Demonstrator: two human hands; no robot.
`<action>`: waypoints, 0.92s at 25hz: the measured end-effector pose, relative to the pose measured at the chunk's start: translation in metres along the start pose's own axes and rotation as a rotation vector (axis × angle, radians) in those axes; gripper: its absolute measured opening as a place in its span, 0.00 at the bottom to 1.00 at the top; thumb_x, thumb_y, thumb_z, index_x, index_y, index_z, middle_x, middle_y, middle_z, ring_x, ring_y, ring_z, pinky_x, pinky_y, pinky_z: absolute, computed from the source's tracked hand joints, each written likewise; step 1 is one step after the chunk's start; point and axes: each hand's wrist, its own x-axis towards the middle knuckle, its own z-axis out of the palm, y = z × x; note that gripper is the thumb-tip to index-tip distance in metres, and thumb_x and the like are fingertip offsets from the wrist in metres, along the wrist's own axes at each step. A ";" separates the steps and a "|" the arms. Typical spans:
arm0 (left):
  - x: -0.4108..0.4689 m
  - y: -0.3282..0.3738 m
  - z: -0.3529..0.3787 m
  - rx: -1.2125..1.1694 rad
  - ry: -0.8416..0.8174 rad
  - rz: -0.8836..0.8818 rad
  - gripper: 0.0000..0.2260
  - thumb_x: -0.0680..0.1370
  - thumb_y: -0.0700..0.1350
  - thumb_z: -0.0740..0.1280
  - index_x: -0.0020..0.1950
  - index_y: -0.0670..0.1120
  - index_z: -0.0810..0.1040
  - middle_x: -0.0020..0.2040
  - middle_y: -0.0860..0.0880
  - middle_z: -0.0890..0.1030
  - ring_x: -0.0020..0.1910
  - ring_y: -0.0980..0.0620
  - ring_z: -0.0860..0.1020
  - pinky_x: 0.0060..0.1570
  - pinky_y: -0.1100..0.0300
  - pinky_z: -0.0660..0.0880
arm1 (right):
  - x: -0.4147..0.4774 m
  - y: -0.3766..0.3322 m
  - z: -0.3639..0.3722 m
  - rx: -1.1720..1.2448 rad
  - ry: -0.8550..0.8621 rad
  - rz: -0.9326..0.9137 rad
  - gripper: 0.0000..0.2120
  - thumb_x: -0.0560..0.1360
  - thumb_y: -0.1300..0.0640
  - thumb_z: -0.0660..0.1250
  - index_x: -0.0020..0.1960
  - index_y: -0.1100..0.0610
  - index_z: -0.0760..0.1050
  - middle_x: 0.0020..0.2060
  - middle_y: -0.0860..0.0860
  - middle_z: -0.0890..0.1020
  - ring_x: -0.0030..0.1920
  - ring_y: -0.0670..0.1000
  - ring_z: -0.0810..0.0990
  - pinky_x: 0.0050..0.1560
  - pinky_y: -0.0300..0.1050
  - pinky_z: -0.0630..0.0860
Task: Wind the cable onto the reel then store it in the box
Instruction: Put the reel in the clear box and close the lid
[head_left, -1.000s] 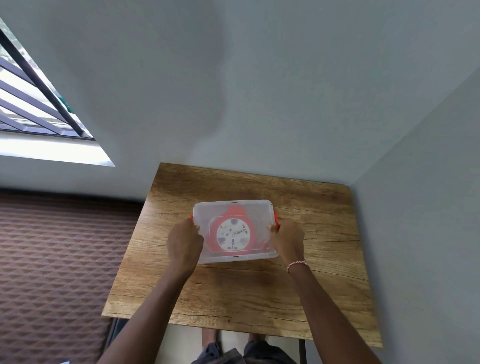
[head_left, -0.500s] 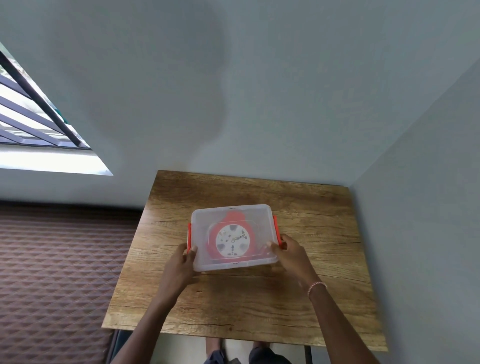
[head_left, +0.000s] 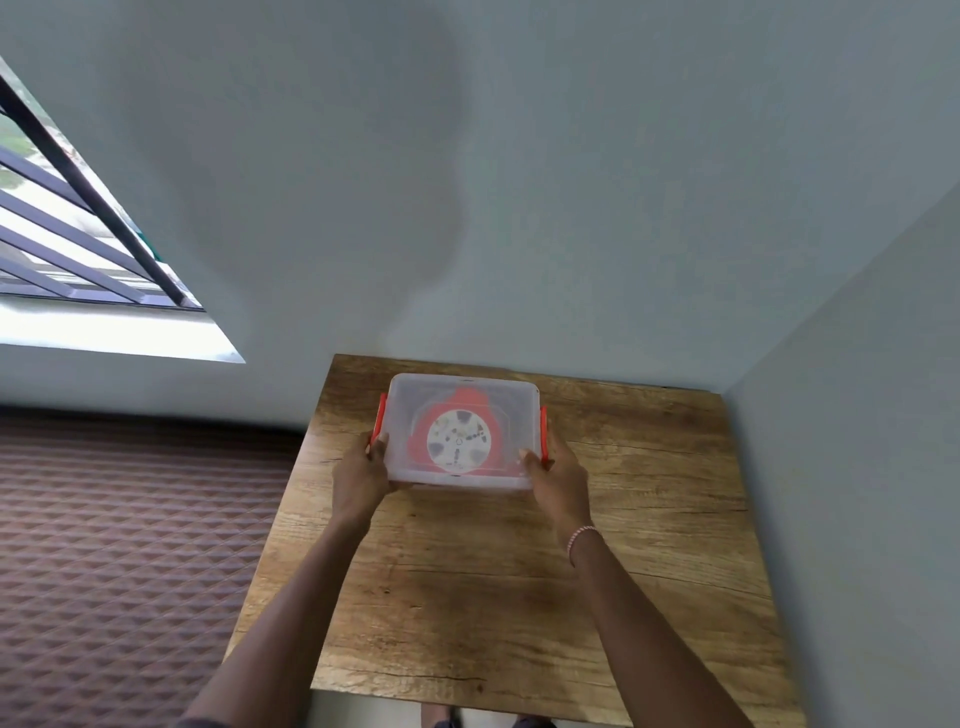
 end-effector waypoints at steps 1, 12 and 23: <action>0.008 0.004 -0.002 0.000 0.004 0.002 0.08 0.87 0.53 0.61 0.58 0.52 0.77 0.52 0.48 0.83 0.49 0.46 0.86 0.42 0.47 0.87 | 0.007 -0.005 0.006 -0.009 -0.002 -0.012 0.28 0.84 0.54 0.68 0.82 0.48 0.66 0.62 0.52 0.84 0.59 0.55 0.86 0.57 0.58 0.86; 0.076 0.034 -0.008 -0.013 -0.009 0.002 0.11 0.87 0.50 0.61 0.58 0.47 0.81 0.50 0.45 0.86 0.47 0.45 0.87 0.38 0.50 0.87 | 0.066 -0.039 0.035 -0.017 0.019 -0.006 0.23 0.84 0.55 0.68 0.78 0.51 0.72 0.59 0.55 0.86 0.57 0.58 0.86 0.56 0.60 0.85; 0.094 0.046 -0.004 0.010 -0.040 -0.016 0.15 0.86 0.52 0.63 0.64 0.44 0.81 0.53 0.43 0.86 0.48 0.44 0.88 0.45 0.44 0.87 | 0.086 -0.049 0.038 -0.062 0.049 0.003 0.22 0.83 0.57 0.69 0.77 0.53 0.73 0.62 0.55 0.86 0.60 0.60 0.86 0.58 0.62 0.85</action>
